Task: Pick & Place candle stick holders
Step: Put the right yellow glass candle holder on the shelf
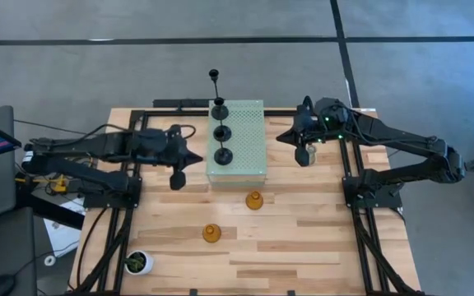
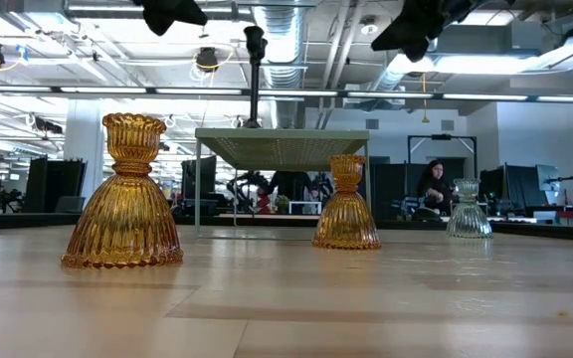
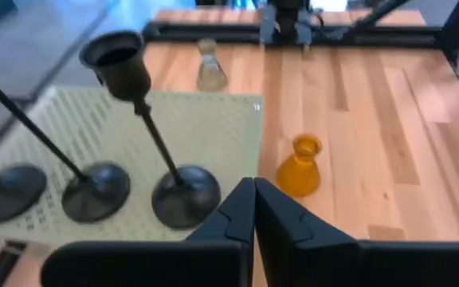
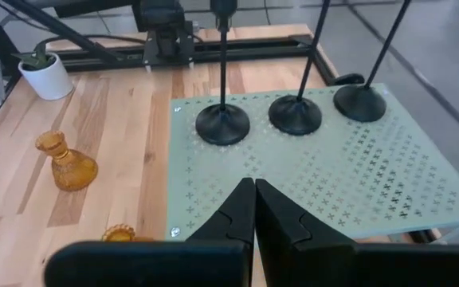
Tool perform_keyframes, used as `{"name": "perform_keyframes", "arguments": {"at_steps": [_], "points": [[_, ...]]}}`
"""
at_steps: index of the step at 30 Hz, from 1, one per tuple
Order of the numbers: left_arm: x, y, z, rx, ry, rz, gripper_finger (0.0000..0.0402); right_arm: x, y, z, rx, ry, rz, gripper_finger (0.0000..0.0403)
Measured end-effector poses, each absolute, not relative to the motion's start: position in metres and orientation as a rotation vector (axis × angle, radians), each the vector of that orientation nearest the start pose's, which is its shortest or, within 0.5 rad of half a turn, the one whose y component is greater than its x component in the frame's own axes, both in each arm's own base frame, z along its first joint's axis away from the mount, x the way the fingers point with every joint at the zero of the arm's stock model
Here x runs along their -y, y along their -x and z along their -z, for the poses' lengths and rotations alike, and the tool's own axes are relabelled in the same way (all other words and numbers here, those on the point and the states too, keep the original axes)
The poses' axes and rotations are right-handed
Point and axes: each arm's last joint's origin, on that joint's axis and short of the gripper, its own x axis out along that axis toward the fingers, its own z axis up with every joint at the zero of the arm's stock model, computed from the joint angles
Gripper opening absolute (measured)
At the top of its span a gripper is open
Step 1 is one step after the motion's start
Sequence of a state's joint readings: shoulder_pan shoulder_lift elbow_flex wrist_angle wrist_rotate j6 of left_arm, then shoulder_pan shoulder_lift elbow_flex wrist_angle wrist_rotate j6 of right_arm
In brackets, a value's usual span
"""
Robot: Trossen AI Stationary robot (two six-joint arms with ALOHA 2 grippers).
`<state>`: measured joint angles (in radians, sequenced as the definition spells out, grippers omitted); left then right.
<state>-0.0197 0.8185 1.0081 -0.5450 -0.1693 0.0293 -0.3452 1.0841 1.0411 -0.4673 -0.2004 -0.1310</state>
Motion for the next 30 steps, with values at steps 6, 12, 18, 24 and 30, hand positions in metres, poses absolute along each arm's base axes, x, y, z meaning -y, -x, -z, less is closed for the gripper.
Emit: {"name": "perform_keyframes", "arguments": {"at_steps": [6,12,18,24,30], "points": [[0.005,-0.153,-0.345,-0.226,-0.121,-0.133,0.0004,0.067,-0.201,-0.317,-0.441,-0.005,0.166,0.0],[0.006,-0.145,-0.324,-0.021,-0.237,-0.131,0.0003,0.063,-0.173,-0.288,-0.344,-0.086,0.284,0.0],[0.008,-0.139,-0.297,0.049,-0.298,-0.109,0.0005,0.058,-0.149,-0.274,-0.313,-0.226,0.532,0.0],[0.008,-0.141,-0.273,0.015,-0.279,-0.105,0.0005,0.047,-0.145,-0.269,-0.349,-0.33,0.603,0.0],[0.008,-0.141,-0.262,-0.005,-0.279,-0.102,0.0004,0.032,-0.159,-0.258,-0.439,-0.344,0.493,0.0]]}}
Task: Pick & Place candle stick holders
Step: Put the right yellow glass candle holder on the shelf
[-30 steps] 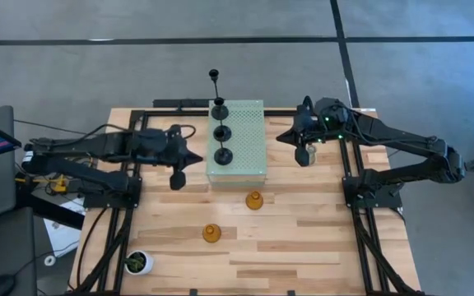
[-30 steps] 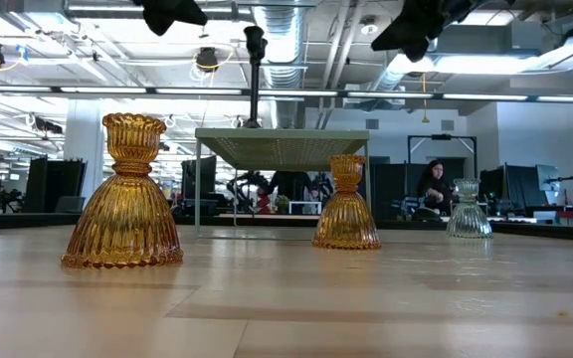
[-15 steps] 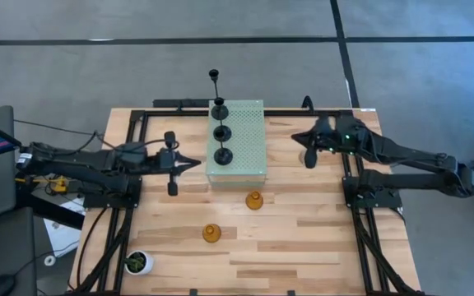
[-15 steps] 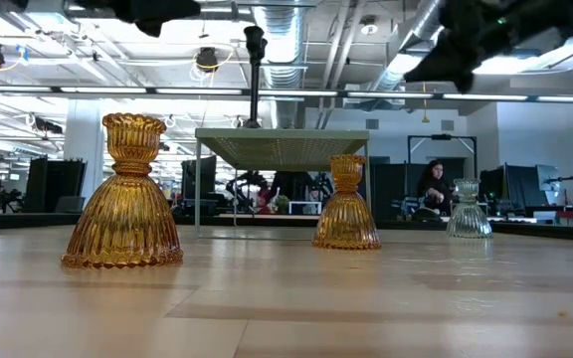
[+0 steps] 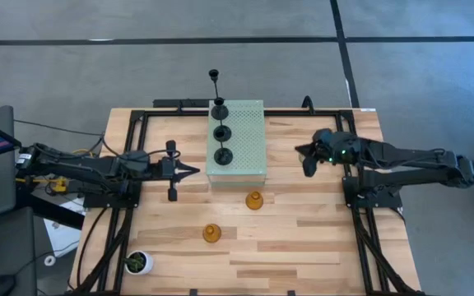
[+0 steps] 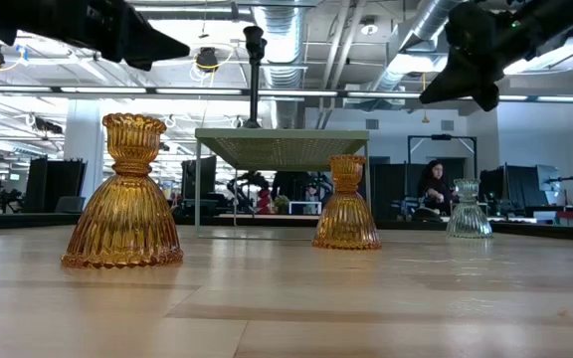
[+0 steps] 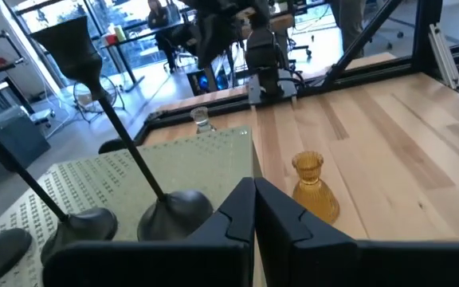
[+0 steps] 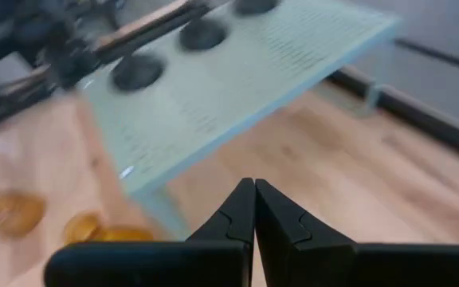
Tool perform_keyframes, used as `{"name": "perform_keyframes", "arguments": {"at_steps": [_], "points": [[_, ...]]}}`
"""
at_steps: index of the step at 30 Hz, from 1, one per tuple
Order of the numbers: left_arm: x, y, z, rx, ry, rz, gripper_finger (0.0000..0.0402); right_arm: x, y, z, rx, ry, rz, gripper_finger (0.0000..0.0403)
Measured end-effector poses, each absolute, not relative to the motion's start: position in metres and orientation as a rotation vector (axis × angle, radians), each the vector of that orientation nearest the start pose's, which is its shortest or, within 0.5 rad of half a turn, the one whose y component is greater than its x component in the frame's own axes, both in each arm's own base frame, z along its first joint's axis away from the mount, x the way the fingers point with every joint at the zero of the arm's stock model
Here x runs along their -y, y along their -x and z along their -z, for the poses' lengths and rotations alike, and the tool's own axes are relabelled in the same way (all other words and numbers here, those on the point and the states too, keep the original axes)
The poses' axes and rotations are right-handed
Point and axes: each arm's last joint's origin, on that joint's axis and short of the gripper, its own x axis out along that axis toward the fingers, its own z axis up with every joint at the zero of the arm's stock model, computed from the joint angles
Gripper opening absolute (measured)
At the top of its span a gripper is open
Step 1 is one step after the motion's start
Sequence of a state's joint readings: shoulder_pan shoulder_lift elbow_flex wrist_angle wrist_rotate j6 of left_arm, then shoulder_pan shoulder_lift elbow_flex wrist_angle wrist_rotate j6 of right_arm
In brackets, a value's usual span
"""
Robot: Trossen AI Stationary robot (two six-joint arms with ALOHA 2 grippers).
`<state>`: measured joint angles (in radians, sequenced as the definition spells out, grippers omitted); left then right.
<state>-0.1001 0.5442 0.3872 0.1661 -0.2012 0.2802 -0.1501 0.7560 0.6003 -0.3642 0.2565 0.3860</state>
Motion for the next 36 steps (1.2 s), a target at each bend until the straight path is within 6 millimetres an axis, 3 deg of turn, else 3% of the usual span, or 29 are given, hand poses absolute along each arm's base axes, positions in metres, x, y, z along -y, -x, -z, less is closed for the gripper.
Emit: {"name": "perform_keyframes", "arguments": {"at_steps": [11,19,27,30,36], "points": [[0.008,-0.142,-0.259,-0.008,-0.283,-0.101,0.0004,-0.014,-0.198,-0.225,-0.672,-0.282,0.155,0.0],[0.008,-0.142,-0.26,0.002,-0.283,-0.102,0.0004,-0.061,-0.226,-0.216,-0.577,-0.079,-0.171,0.0],[0.008,-0.142,-0.261,0.007,-0.278,-0.103,0.0005,-0.08,-0.25,-0.173,-0.685,-0.059,-0.19,0.0],[0.008,-0.142,-0.261,0.008,-0.276,-0.102,0.0005,-0.081,-0.258,-0.158,-0.73,-0.148,-0.146,0.0],[0.009,-0.142,-0.261,0.01,-0.269,-0.09,0.0005,-0.084,-0.277,-0.143,-0.741,-0.202,-0.12,0.0]]}}
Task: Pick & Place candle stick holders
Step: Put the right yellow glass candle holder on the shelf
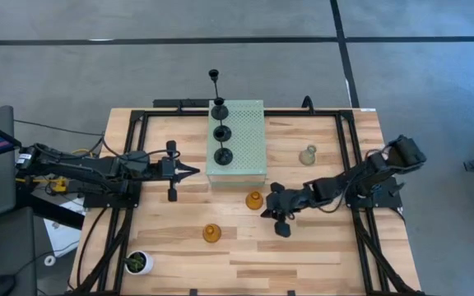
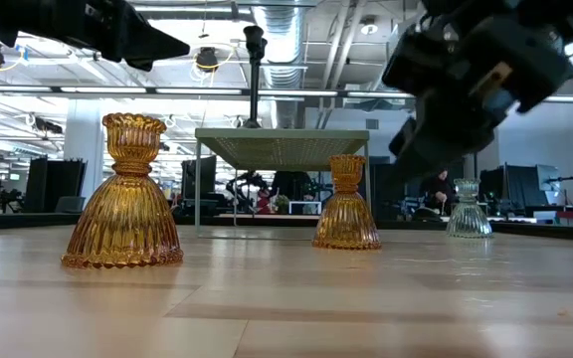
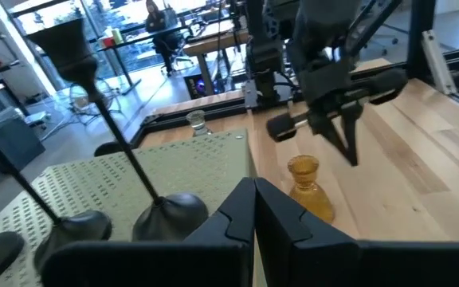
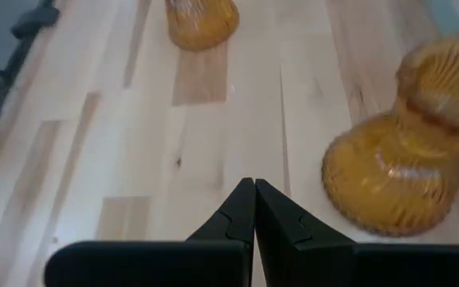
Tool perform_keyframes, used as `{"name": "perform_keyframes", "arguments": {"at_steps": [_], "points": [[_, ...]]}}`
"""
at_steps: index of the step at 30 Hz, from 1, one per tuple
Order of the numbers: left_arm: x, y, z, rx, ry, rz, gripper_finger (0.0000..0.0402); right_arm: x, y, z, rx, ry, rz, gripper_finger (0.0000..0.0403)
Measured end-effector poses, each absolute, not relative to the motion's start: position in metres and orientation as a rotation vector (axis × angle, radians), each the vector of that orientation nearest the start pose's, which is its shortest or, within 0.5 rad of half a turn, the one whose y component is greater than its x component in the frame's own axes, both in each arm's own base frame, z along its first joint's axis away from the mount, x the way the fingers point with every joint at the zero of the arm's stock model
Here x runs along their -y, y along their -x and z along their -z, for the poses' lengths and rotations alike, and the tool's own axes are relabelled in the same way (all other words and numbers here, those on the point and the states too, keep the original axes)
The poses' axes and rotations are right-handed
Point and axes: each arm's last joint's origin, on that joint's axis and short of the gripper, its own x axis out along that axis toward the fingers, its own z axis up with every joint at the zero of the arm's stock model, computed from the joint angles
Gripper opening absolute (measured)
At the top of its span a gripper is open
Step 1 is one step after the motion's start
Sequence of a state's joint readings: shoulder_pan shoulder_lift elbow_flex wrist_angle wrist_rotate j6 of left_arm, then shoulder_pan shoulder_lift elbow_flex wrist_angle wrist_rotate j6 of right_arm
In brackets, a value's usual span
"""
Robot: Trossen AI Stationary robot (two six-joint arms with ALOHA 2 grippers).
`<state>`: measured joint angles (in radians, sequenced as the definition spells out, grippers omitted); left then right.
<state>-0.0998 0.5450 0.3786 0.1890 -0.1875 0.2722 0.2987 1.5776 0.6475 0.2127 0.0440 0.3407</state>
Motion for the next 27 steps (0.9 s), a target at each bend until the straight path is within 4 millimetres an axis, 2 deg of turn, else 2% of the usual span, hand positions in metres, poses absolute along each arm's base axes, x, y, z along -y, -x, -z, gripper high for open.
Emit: {"name": "perform_keyframes", "arguments": {"at_steps": [3,6,11,15,20,27], "points": [[0.009,-0.142,-0.261,0.014,-0.269,-0.067,0.0005,-0.086,-0.281,-0.138,-0.774,-0.22,-0.163,0.0],[0.01,-0.142,-0.261,0.017,-0.269,-0.06,0.0007,-0.085,-0.285,-0.139,-0.776,-0.28,-0.106,0.0],[0.01,-0.142,-0.261,0.018,-0.254,-0.061,0.0005,-0.089,-0.275,-0.142,-0.746,-0.239,0.165,0.0],[0.01,-0.142,-0.261,0.018,-0.25,-0.061,0.0006,-0.1,-0.265,-0.145,-0.681,-0.166,0.321,0.0],[0.01,-0.142,-0.262,0.019,-0.25,-0.061,0.0005,-0.112,-0.263,-0.148,-0.621,-0.144,0.317,0.0],[0.01,-0.142,-0.262,0.021,-0.25,-0.062,0.0008,-0.109,-0.264,-0.148,-0.628,-0.156,0.311,0.0]]}}
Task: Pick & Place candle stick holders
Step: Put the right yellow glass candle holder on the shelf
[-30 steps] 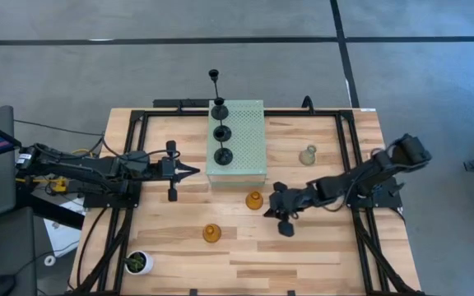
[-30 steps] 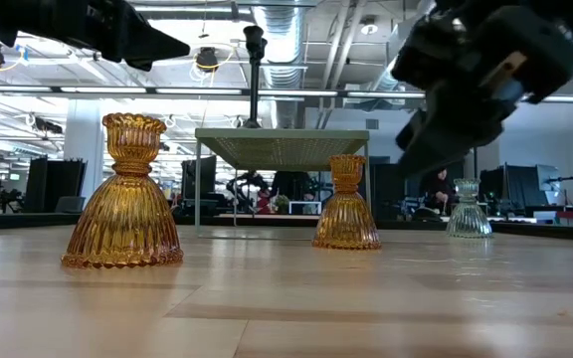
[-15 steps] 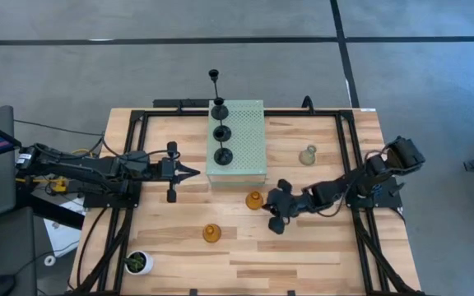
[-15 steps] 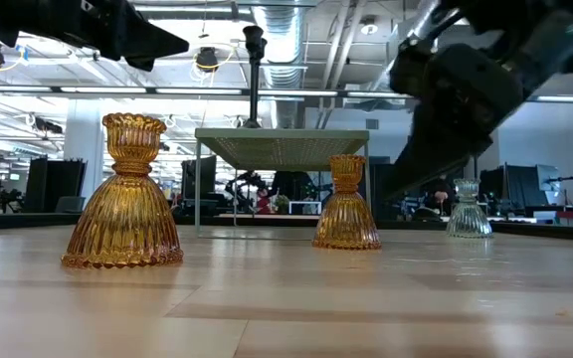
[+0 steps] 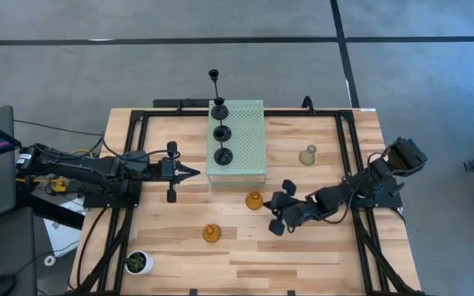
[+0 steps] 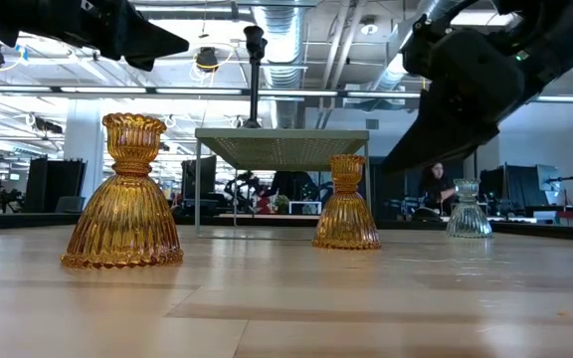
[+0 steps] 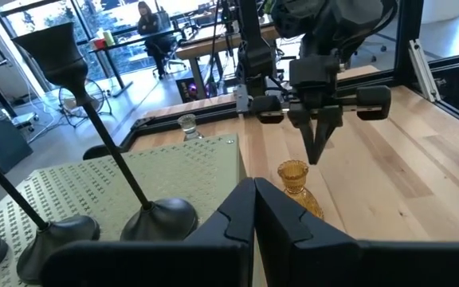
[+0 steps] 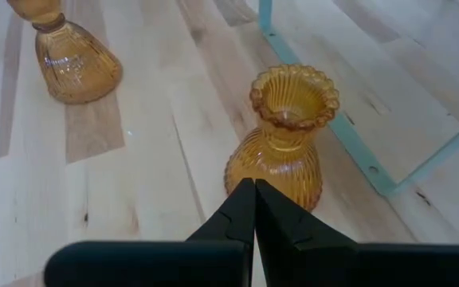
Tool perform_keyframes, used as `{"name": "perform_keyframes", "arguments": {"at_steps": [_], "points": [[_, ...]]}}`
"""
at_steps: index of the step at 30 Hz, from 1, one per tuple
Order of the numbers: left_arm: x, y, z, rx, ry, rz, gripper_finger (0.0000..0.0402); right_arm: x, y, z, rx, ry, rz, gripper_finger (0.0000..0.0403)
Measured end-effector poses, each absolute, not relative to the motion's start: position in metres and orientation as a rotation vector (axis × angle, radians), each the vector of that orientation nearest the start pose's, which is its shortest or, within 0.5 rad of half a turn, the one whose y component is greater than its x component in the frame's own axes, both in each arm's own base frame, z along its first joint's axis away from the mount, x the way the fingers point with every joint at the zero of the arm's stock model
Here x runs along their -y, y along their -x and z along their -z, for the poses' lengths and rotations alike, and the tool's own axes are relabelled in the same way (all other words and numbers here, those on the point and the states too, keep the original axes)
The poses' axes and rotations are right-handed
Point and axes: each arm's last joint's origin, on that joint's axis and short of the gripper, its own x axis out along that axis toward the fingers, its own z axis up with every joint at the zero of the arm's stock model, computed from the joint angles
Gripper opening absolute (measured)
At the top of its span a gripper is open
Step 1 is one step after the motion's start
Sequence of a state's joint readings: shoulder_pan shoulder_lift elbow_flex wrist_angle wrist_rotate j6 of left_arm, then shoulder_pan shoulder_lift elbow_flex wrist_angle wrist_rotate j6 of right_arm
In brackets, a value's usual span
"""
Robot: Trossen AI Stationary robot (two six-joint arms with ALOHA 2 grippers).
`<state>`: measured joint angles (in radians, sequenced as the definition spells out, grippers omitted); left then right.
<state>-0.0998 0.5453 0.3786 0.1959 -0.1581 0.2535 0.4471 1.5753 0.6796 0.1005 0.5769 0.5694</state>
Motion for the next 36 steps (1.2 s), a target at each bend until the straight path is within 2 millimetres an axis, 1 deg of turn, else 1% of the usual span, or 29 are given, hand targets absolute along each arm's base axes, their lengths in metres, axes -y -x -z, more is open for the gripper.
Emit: {"name": "perform_keyframes", "arguments": {"at_steps": [3,6,10,15,19,22,25,28,32,36], "points": [[0.01,-0.142,-0.262,0.021,-0.25,-0.062,0.0006,-0.105,-0.266,-0.148,-0.627,-0.163,0.322,0.0006],[0.01,-0.142,-0.262,0.021,-0.25,-0.062,0.0005,-0.104,-0.267,-0.148,-0.628,-0.164,0.326,0.0037],[0.01,-0.142,-0.262,0.022,-0.25,-0.062,0.0008,-0.105,-0.267,-0.148,-0.625,-0.174,0.312,0.0108],[0.01,-0.142,-0.262,0.021,-0.25,-0.062,0.0006,-0.1,-0.271,-0.148,-0.625,-0.244,0.32,0.0222],[0.01,-0.142,-0.262,0.022,-0.25,-0.062,0.0005,-0.091,-0.279,-0.134,-0.63,-0.271,0.362,0.03],[0.01,-0.142,-0.262,0.022,-0.245,-0.062,0.0008,-0.087,-0.286,-0.123,-0.627,-0.275,0.378,0.0337],[0.01,-0.142,-0.262,0.022,-0.242,-0.062,0.0007,-0.085,-0.292,-0.119,-0.598,-0.295,0.38,0.0355],[0.01,-0.142,-0.262,0.022,-0.242,-0.062,0.0005,-0.084,-0.293,-0.12,-0.581,-0.304,0.379,0.0357],[0.01,-0.142,-0.262,0.022,-0.242,-0.062,0.0008,-0.082,-0.297,-0.126,-0.526,-0.302,0.368,0.0343],[0.01,-0.142,-0.262,0.022,-0.242,-0.062,0.0007,-0.077,-0.301,-0.128,-0.502,-0.293,0.373,0.0325]]}}
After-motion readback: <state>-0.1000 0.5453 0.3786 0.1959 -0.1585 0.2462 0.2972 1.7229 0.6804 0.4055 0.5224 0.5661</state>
